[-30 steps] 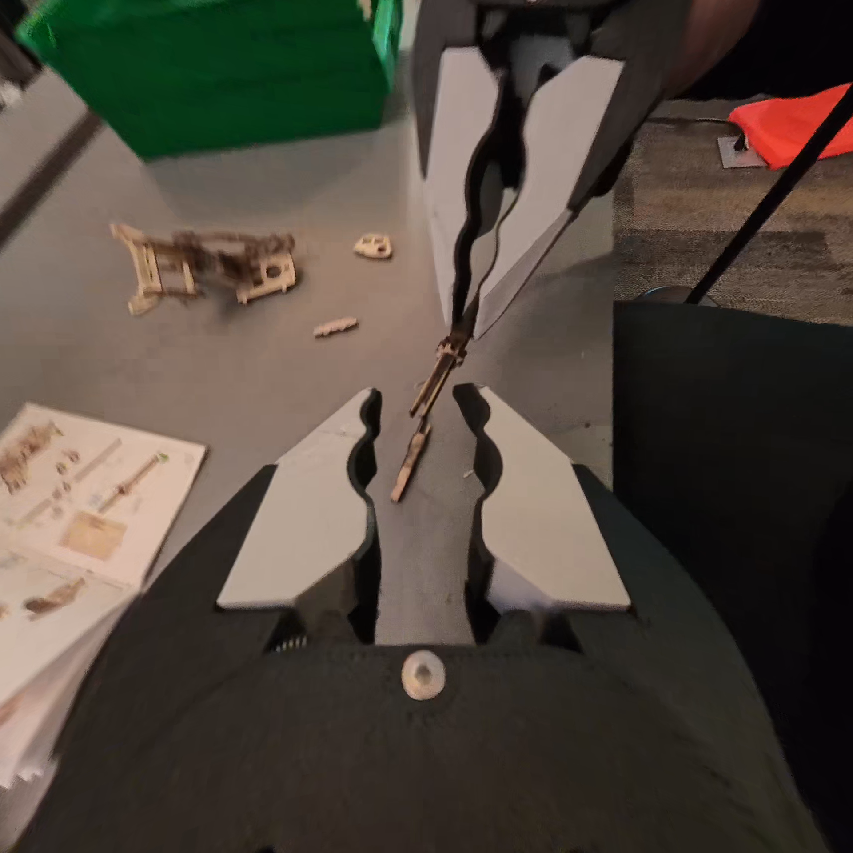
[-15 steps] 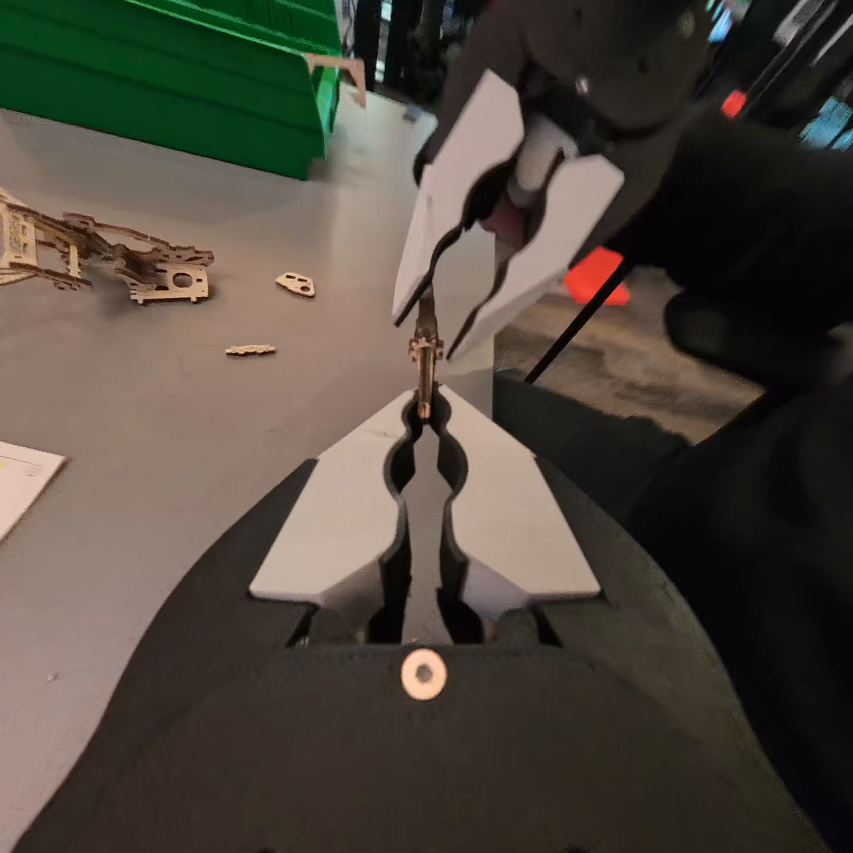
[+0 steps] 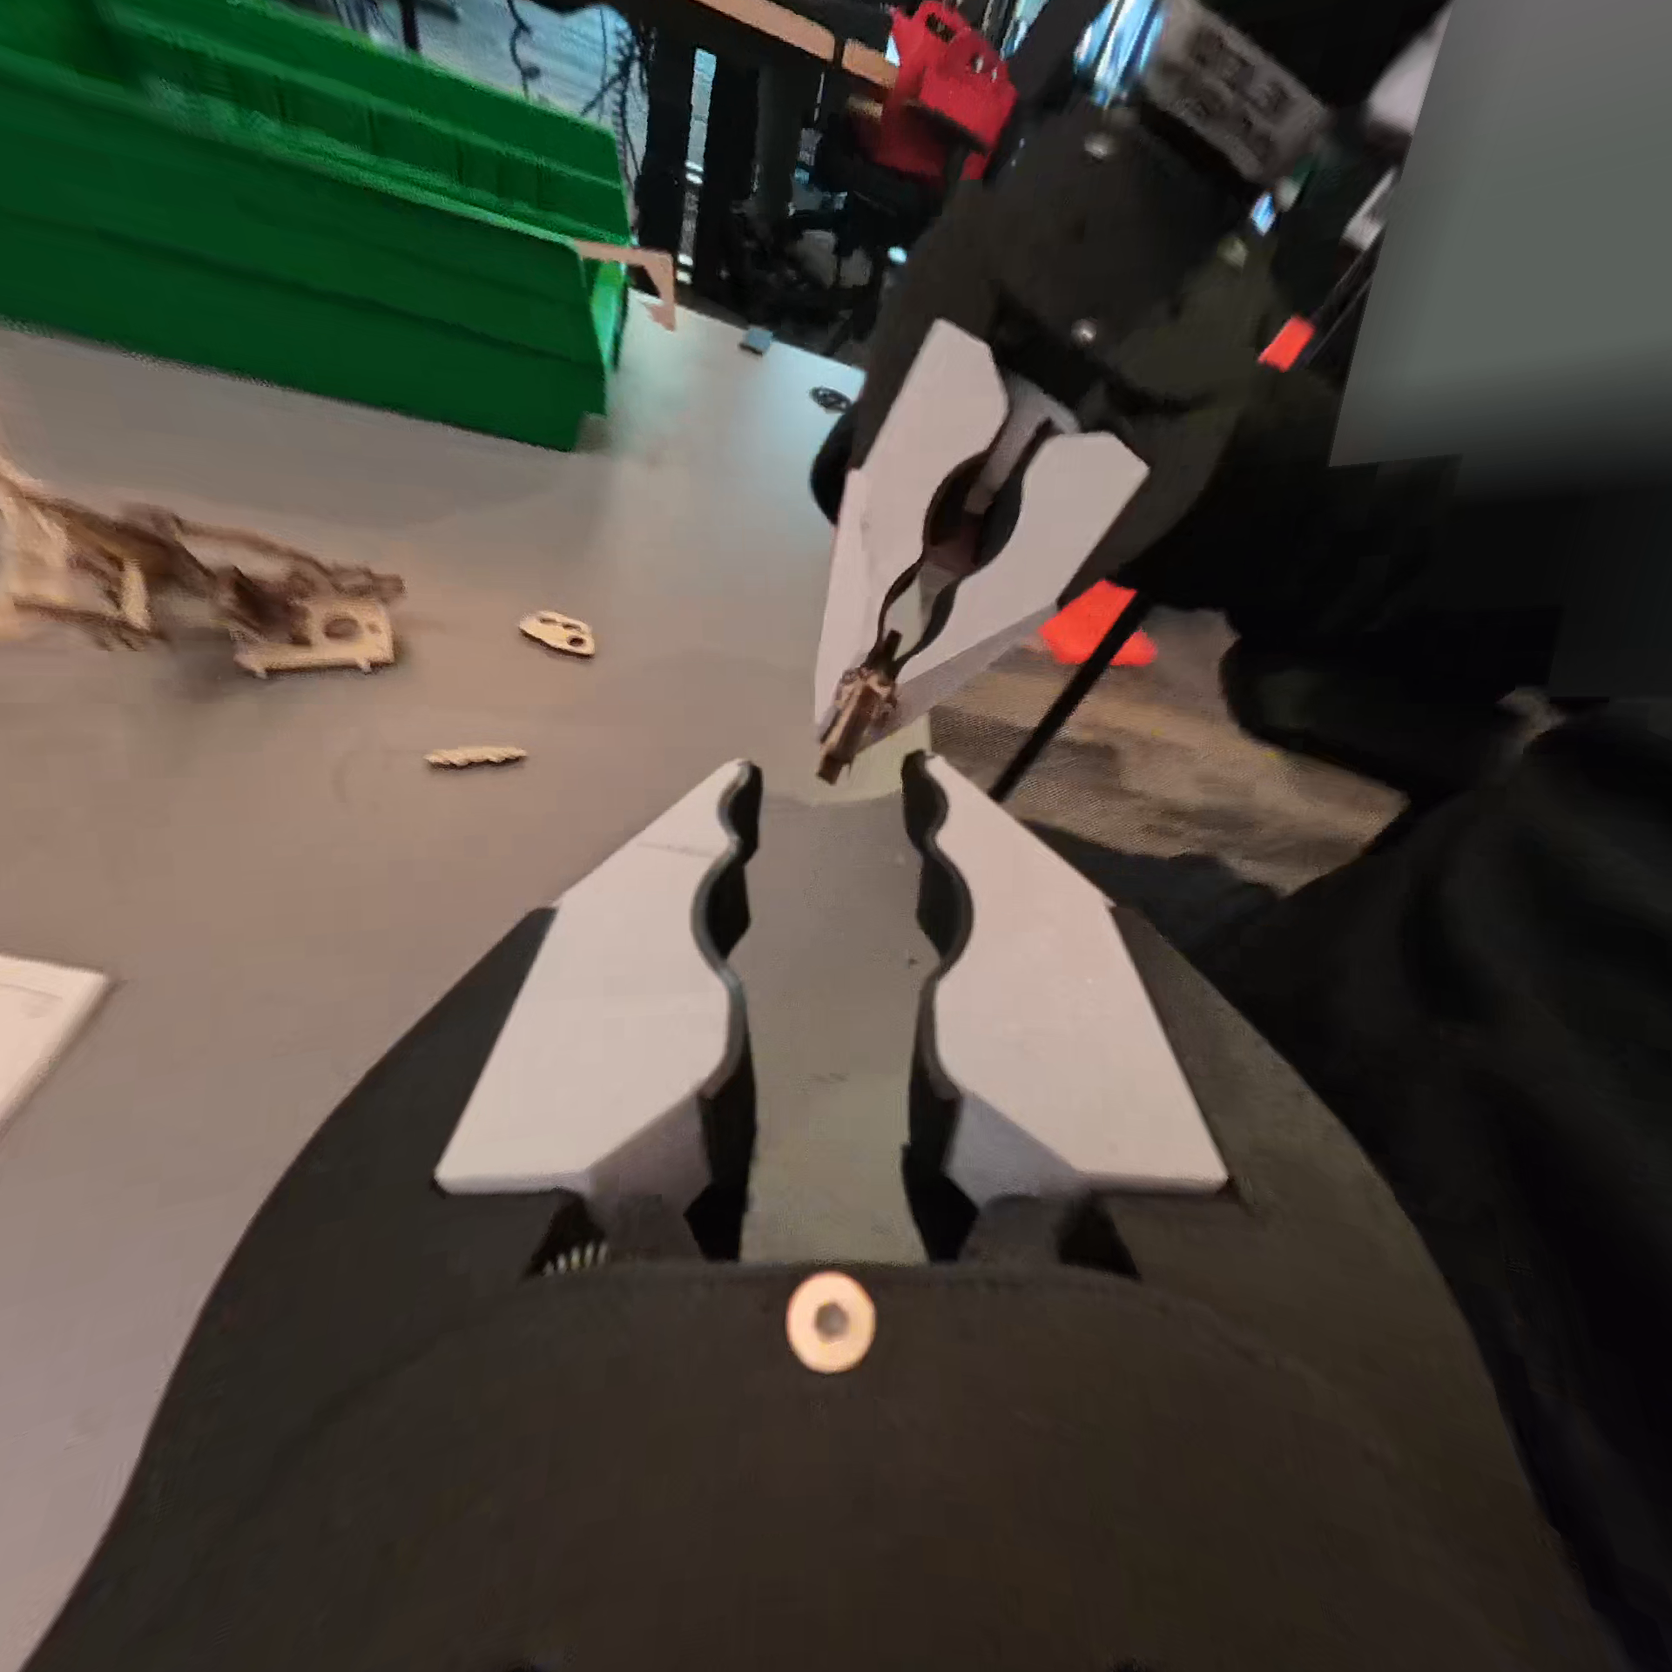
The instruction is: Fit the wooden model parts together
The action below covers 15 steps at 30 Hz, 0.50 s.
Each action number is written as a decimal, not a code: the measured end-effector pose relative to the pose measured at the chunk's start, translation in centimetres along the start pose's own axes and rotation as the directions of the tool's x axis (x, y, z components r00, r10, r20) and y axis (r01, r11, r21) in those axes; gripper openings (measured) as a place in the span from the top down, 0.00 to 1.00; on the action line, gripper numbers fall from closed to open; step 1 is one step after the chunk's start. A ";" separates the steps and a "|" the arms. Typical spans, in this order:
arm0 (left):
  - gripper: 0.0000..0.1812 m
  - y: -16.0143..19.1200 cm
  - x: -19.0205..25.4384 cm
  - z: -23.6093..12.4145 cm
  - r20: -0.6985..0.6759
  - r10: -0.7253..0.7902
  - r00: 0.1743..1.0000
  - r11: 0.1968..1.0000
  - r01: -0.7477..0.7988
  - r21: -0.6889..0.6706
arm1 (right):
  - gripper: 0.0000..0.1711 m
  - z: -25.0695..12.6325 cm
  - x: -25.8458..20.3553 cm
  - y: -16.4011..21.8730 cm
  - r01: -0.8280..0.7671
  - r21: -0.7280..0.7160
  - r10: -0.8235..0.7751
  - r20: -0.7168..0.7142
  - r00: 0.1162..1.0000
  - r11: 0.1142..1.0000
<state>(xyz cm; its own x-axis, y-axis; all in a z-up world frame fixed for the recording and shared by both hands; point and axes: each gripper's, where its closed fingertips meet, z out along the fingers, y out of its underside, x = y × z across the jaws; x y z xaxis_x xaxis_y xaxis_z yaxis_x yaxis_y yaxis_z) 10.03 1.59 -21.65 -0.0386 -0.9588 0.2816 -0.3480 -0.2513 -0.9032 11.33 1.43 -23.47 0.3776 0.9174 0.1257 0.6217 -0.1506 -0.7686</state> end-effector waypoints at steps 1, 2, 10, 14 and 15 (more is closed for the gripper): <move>0.79 -0.2 0.2 0.1 0.015 0.072 0.997 0.997 -0.072 -0.012 | 1.00 0.0 -0.1 0.0 -0.024 0.008 0.023 0.026 0.999 1.000; 0.78 -0.2 0.3 0.3 0.029 0.127 0.991 0.991 -0.126 -0.035 | 1.00 0.0 -0.2 0.1 -0.033 0.013 0.033 0.046 0.998 0.999; 0.97 -0.2 1.1 0.6 0.004 0.154 0.988 0.987 -0.154 -0.035 | 1.00 -0.1 -1.3 -0.5 -0.116 0.061 0.104 0.176 0.979 0.991; 0.97 0.0 0.9 0.1 -0.014 0.105 0.994 0.994 -0.105 -0.024 | 1.00 -0.3 -1.3 -0.1 -0.145 0.061 0.131 0.194 0.972 0.988; 1.00 0.1 0.4 -0.4 0.000 0.099 0.995 0.995 -0.099 -0.023 | 1.00 -0.3 -1.1 0.4 -0.145 0.039 0.135 0.180 0.974 0.989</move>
<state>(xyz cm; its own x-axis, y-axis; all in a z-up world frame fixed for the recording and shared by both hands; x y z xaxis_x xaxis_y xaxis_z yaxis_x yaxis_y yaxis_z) 9.65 1.22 -21.48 -0.0727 -0.9789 0.1911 -0.3635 -0.1524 -0.9191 11.40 0.26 -23.74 0.3284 0.9398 -0.0946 0.5330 -0.2671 -0.8028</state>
